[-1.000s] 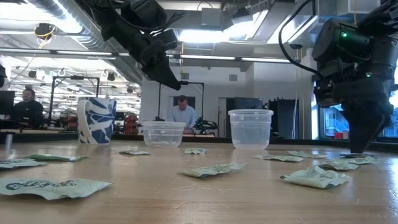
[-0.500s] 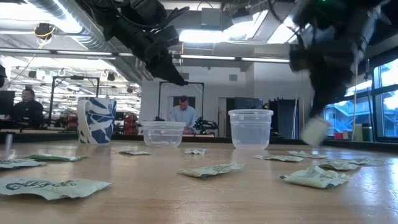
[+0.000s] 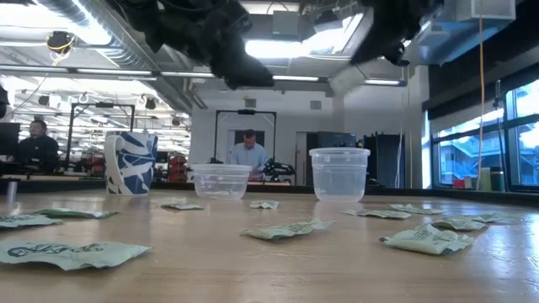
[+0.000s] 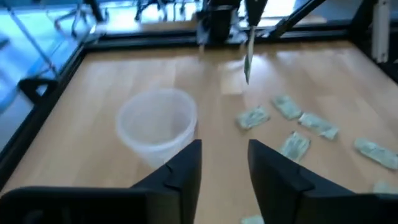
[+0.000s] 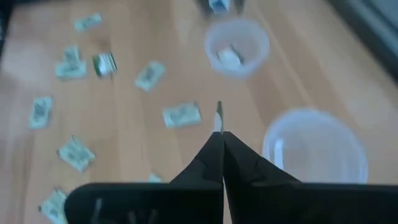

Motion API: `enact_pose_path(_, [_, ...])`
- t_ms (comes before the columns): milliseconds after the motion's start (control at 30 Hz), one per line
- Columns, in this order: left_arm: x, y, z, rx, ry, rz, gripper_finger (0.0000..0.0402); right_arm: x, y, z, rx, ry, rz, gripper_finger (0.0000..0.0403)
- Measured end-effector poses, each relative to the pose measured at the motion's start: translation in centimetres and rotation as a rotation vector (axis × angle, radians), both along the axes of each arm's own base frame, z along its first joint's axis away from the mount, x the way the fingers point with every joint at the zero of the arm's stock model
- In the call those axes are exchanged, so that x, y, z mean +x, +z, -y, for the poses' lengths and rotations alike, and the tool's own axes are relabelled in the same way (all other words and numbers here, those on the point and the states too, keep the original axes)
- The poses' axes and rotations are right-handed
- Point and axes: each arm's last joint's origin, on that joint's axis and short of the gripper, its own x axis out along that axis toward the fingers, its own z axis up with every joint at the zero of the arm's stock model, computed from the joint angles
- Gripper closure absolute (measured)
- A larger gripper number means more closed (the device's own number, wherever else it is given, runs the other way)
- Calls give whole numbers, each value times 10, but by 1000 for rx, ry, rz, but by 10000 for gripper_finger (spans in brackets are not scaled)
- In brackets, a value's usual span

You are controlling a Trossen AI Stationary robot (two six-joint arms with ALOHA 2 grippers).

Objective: Pick and place items into bin
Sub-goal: Put the green truvia packet into the left transparent bin

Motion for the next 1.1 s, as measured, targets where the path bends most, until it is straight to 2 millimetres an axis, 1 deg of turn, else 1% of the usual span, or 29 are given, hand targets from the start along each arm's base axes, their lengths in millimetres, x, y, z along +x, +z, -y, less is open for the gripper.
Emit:
enact_pose_path(100, [8,-1,6,14,-34,48,251,5,8,0,-38,39,73,403])
enact_pose_path(233, [19,-10,12,20,-68,72,236,9,13,-1,-73,73,132,403])
enact_pose_path(433, [32,-16,14,-13,-89,150,233,12,19,-1,-129,109,196,403])
enact_pose_path(600, [41,-18,13,-36,-96,251,233,14,23,-1,-156,124,236,403])
enact_pose_path(800, [45,-13,12,-17,-103,330,233,14,23,-1,-158,125,235,403])
enact_pose_path(933, [45,-11,12,-11,-104,352,251,14,22,-1,-158,126,227,403])
enact_pose_path(1100, [45,-11,12,-10,-104,357,298,14,21,-1,-159,127,218,403])
